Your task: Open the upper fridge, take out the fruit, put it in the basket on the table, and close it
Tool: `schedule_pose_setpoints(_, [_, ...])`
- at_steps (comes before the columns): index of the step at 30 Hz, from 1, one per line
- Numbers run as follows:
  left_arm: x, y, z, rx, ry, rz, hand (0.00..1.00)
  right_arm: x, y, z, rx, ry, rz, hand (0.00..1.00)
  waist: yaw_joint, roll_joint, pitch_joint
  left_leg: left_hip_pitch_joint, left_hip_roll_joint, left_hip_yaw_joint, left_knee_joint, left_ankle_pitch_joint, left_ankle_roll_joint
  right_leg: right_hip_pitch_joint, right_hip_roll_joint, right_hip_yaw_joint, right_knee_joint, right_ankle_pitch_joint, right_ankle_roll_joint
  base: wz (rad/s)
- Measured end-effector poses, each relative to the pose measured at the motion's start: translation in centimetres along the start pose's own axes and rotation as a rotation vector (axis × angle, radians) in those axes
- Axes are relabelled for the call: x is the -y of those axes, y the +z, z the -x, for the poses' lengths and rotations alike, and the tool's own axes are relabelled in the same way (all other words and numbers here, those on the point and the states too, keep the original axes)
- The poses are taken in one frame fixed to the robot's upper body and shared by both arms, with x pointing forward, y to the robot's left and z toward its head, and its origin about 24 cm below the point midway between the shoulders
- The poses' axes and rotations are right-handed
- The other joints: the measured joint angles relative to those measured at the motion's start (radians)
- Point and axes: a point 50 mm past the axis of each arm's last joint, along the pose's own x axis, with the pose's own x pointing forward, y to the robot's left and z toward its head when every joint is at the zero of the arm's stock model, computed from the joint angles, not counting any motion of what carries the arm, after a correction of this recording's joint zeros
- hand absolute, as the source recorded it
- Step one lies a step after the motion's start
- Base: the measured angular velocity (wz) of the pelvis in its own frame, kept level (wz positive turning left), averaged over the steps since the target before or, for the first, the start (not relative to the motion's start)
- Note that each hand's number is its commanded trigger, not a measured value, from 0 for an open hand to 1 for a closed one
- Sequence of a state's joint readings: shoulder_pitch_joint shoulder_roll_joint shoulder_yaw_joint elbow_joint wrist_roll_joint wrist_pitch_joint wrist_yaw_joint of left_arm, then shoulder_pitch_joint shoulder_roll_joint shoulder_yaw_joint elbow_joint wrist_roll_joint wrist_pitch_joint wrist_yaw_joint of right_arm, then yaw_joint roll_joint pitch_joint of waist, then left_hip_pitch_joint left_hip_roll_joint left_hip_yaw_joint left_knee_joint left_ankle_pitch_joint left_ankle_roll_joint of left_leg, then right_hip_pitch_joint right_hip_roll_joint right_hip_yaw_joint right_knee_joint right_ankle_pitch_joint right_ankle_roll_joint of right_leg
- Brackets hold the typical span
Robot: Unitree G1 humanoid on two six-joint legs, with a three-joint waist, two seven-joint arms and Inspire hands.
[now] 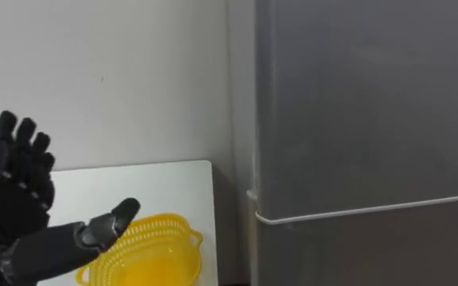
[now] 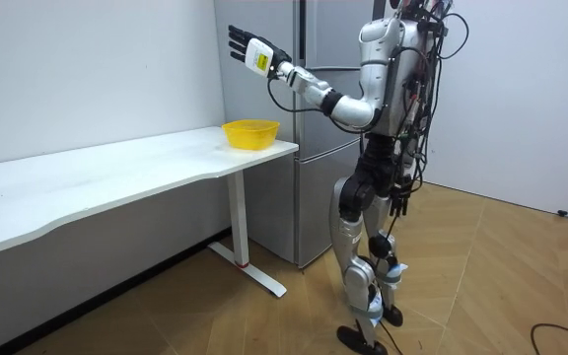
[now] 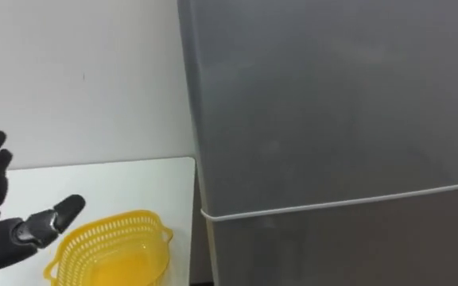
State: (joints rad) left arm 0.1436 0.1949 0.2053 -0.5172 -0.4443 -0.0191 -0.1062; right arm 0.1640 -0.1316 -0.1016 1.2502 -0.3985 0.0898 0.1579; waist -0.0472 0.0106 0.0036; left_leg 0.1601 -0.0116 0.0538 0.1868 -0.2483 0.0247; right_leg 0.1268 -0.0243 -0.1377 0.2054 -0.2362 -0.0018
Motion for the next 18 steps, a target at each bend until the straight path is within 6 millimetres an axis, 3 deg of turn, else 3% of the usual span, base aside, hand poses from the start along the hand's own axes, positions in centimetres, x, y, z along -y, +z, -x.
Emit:
schedule_pose_setpoints(6, [2.5, -0.1, -0.9, -0.004, -0.253, 0.027, 0.00, 0.4, 1.0, -0.1, 0.008, 0.006, 0.005, 0.00, -0.013, -0.005, 0.0005, -0.005, 0.001, 0.003, 0.001, 0.000, 0.000, -0.007, -0.002, 0.002, 0.000, 0.001, 0.000, -0.01])
schedule_pose_setpoints(12, [4.0, 0.0, -1.0, 0.007, -0.431, 0.061, 0.00, 0.9, 1.0, 0.0, 0.003, -0.016, 0.019, 0.00, -0.030, 0.022, -0.0052, -0.003, 0.005, 0.003, 0.001, 0.000, 0.000, -0.006, -0.002, 0.002, 0.000, 0.004, 0.001, 0.00])
schedule_pose_setpoints(15, [4.1, 0.0, -1.0, -0.004, -0.486, 0.066, 0.00, 0.8, 0.6, 0.0, -0.013, -0.013, 0.037, 0.00, -0.036, 0.031, -0.0003, -0.002, 0.008, 0.016, 0.001, 0.000, 0.000, -0.006, 0.001, 0.011, 0.000, 0.007, -0.001, -0.03])
schedule_pose_setpoints(18, [4.2, -0.1, -0.9, -0.017, -0.525, 0.077, 0.00, 0.7, 0.2, 0.0, -0.036, -0.004, 0.041, 0.00, -0.039, 0.037, -0.0011, 0.000, 0.012, 0.028, 0.001, 0.000, 0.000, -0.006, 0.007, 0.024, 0.001, 0.010, -0.004, -0.10])
